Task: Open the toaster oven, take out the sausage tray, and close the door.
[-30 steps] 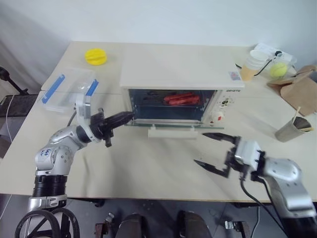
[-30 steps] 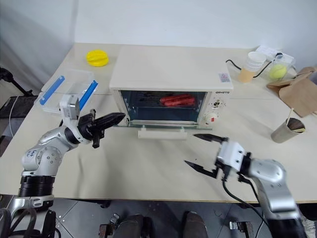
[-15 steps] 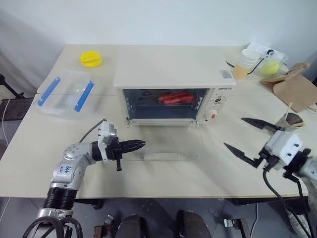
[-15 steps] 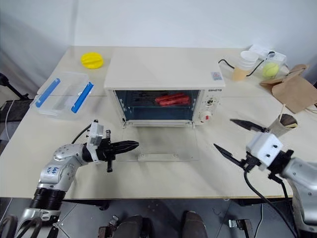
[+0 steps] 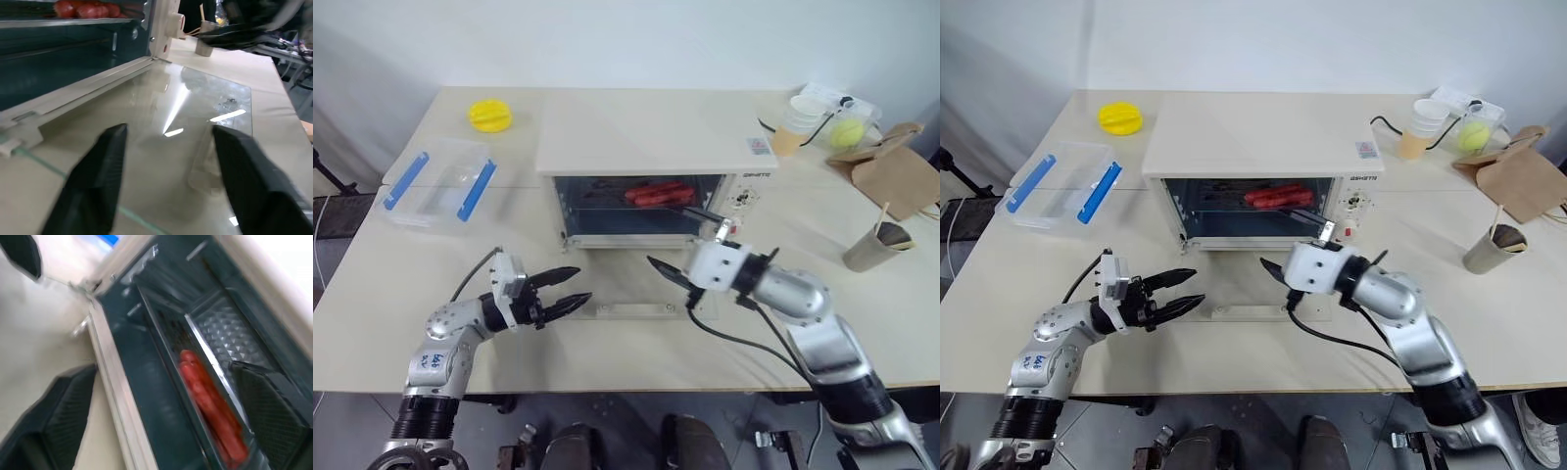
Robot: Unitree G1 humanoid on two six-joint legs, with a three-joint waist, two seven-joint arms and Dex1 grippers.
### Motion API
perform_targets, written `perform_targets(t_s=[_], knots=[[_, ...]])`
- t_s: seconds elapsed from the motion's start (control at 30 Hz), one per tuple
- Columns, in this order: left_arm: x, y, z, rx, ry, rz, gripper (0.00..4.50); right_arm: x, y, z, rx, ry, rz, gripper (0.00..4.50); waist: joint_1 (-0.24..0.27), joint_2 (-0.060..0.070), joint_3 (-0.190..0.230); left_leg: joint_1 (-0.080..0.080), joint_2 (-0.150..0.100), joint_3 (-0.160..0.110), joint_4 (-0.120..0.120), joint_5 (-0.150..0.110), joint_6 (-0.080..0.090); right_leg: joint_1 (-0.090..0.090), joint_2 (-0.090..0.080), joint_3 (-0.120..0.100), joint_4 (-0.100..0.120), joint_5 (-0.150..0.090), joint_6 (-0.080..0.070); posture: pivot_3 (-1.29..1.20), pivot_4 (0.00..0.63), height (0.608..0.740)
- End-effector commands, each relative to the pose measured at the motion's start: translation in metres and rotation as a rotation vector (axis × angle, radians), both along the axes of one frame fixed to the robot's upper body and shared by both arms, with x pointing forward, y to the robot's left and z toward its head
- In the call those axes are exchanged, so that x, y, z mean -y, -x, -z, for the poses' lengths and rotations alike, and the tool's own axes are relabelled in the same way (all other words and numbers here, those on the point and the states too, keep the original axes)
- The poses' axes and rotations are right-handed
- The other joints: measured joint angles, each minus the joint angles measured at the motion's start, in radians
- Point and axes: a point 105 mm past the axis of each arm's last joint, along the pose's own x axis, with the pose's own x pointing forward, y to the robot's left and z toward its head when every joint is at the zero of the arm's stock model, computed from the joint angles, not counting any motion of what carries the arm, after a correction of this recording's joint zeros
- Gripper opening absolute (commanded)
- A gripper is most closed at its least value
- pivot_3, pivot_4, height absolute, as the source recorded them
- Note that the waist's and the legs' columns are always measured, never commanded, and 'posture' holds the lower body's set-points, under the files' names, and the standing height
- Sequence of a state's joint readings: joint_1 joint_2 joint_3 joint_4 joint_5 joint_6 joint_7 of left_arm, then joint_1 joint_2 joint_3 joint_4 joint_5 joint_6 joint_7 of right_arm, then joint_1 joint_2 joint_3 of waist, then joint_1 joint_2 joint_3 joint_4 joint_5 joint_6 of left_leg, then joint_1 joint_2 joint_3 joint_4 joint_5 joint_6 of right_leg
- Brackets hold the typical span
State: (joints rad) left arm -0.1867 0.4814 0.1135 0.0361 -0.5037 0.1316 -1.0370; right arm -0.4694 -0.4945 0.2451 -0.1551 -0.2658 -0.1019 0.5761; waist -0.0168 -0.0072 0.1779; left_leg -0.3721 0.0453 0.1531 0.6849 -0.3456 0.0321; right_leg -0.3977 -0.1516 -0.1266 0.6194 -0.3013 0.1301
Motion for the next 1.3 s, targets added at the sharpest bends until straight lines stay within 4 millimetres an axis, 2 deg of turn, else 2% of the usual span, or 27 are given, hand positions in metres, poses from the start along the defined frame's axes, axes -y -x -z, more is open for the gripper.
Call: perform_targets(t_s=[0.03, 0.2, 0.4, 0.47, 0.6, 0.77, 0.9, 1.03, 1.3], knots=[[-0.005, 0.005, -0.014, 0.064, 0.050, -0.047, 4.38, -0.004, -0.015, -0.004, 0.113, 0.047, 0.046, 4.50, -0.004, 0.000, 0.000, 0.000, 0.000, 0.000, 0.000, 0.000, 0.000, 0.000, 0.000, 0.000, 0.000, 0.000, 0.000, 0.00, 0.150, 0.740], [-0.011, 0.007, -0.012, 0.084, 0.047, -0.094, 4.45, -0.006, -0.027, -0.004, 0.155, 0.055, 0.078, 4.50, -0.013, 0.000, 0.000, -0.001, 0.001, -0.001, 0.000, 0.000, 0.000, 0.000, 0.000, -0.001, 0.000, 0.000, 0.000, 0.00, 0.150, 0.740], [-0.011, 0.023, 0.015, 0.084, -0.028, -0.117, 4.45, -0.015, -0.040, -0.013, 0.266, 0.090, 0.110, 4.50, -0.028, 0.000, 0.000, 0.000, 0.001, 0.000, -0.001, 0.000, -0.001, -0.001, 0.001, -0.001, 0.000, -0.001, -0.001, 0.00, 0.150, 0.740], [-0.010, 0.023, 0.014, 0.085, 0.010, -0.132, 4.45, -0.017, -0.041, -0.015, 0.287, 0.094, 0.109, 4.50, -0.026, 0.000, 0.000, 0.000, 0.002, -0.001, -0.001, 0.000, -0.002, -0.001, 0.001, -0.001, 0.001, -0.001, -0.002, 0.00, 0.150, 0.740], [-0.023, 0.026, 0.003, 0.122, 0.104, -0.231, 4.45, -0.022, -0.043, -0.017, 0.333, 0.124, 0.118, 4.50, -0.025, 0.000, 0.000, 0.000, 0.002, -0.001, -0.001, 0.001, -0.002, -0.001, 0.000, 0.000, 0.001, -0.001, -0.002, 0.00, 0.150, 0.740], [-0.037, 0.037, -0.012, 0.175, 0.145, -0.306, 4.45, -0.026, -0.039, -0.017, 0.390, 0.158, 0.120, 4.50, -0.033, 0.000, 0.000, 0.000, 0.002, -0.001, -0.001, 0.000, -0.002, -0.001, 0.001, -0.001, 0.001, -0.001, -0.002, 0.00, 0.150, 0.740], [-0.041, 0.036, -0.024, 0.199, 0.167, -0.343, 4.45, -0.026, -0.037, -0.012, 0.370, 0.155, 0.126, 4.50, -0.033, 0.000, 0.000, -0.001, 0.002, -0.002, -0.001, 0.001, -0.002, -0.001, 0.001, -0.001, 0.001, -0.001, -0.002, 0.00, 0.150, 0.740], [-0.036, 0.037, -0.030, 0.202, 0.153, -0.316, 4.50, -0.024, -0.042, -0.004, 0.329, 0.160, 0.158, 3.56, -0.036, 0.000, 0.000, -0.001, 0.002, -0.002, -0.001, 0.000, -0.002, -0.001, 0.001, -0.001, 0.001, -0.001, -0.002, 0.00, 0.150, 0.740], [-0.033, 0.036, -0.033, 0.192, 0.144, -0.282, 4.50, -0.018, -0.050, 0.005, 0.268, 0.199, 0.216, 0.79, -0.037, 0.000, 0.000, -0.001, 0.002, -0.002, -0.001, 0.000, -0.002, -0.001, 0.001, -0.001, 0.001, -0.001, -0.002, 0.00, 0.150, 0.740]])
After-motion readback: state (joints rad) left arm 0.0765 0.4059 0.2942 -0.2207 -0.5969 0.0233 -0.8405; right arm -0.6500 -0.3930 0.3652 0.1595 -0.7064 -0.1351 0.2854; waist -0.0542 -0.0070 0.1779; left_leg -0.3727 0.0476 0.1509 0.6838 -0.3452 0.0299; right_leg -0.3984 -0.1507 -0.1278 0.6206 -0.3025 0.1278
